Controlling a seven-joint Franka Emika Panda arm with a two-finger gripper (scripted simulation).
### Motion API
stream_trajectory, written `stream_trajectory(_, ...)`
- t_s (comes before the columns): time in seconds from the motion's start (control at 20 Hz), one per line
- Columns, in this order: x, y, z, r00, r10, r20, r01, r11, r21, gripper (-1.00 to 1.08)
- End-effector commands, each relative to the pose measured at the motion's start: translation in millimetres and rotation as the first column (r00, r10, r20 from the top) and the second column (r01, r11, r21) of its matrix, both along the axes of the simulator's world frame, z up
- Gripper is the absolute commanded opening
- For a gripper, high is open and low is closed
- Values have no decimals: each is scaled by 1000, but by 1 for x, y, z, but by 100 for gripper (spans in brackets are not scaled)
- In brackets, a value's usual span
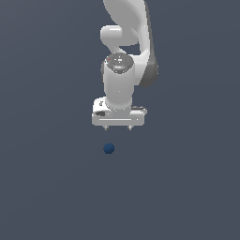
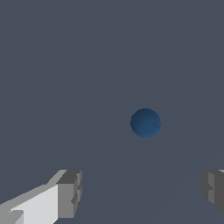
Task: Pick up the object and move it to a goal position.
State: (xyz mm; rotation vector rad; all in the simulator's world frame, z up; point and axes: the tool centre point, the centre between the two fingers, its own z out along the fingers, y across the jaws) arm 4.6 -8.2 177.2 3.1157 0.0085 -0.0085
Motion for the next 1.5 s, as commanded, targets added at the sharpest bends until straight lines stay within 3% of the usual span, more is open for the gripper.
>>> stream_trajectory(0.0,0,0,0,1000,0,0,0,1000,0,100)
stream_trajectory(0.45,9,18,18,999,19,38,-20,999,30,100)
stream_trajectory(0.75,10,16,15,999,13,37,-14,999,30,100)
stream_trajectory(1.45,24,-31,-66,993,-121,14,121,992,30,100)
